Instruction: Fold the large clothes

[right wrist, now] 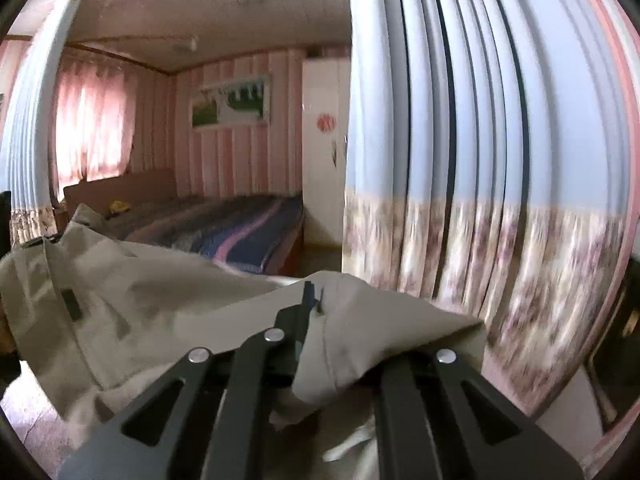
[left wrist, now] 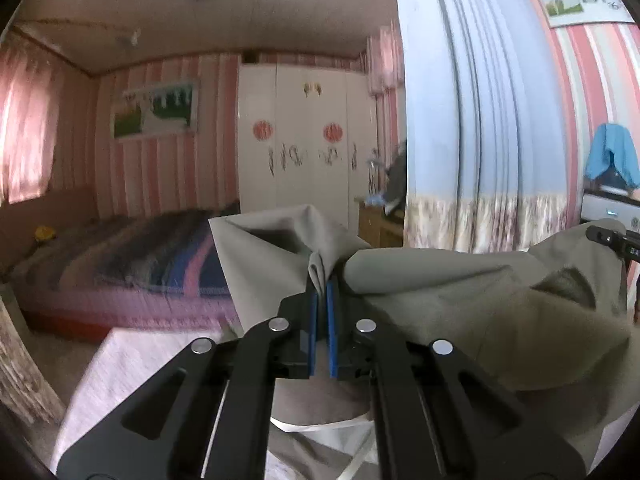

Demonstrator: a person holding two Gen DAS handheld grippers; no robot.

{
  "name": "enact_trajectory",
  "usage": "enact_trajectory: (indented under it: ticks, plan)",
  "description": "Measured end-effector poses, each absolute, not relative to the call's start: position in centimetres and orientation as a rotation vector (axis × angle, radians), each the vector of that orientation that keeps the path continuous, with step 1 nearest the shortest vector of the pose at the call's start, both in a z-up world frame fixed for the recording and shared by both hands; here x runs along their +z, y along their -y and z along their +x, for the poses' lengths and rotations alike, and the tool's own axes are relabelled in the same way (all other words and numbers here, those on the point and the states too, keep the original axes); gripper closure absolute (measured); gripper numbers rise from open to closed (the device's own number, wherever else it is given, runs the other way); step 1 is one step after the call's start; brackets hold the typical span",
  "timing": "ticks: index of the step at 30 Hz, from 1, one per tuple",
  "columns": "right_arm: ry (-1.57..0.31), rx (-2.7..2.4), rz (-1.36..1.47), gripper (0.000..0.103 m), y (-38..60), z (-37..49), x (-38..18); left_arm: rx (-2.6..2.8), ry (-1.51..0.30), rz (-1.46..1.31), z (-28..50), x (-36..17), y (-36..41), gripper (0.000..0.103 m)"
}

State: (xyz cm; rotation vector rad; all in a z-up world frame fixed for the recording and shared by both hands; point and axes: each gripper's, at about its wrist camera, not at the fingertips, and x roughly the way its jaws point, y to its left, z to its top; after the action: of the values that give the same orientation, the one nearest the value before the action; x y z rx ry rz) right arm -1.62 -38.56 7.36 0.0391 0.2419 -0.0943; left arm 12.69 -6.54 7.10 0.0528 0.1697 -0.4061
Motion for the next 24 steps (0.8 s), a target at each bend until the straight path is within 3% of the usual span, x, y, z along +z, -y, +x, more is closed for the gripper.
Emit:
enact_trajectory:
  ticks: [10, 24]
  plan:
    - [0.04, -0.053, -0.067, 0.097, 35.5, -6.3, 20.9, -0.314, 0.09, 0.039, 5.5, 20.8, 2.5, 0.101]
    - [0.185, -0.058, -0.131, 0.097, 32.3, -9.1, 37.4, -0.192, 0.179, 0.103, -0.2, 37.0, -0.3, 0.1]
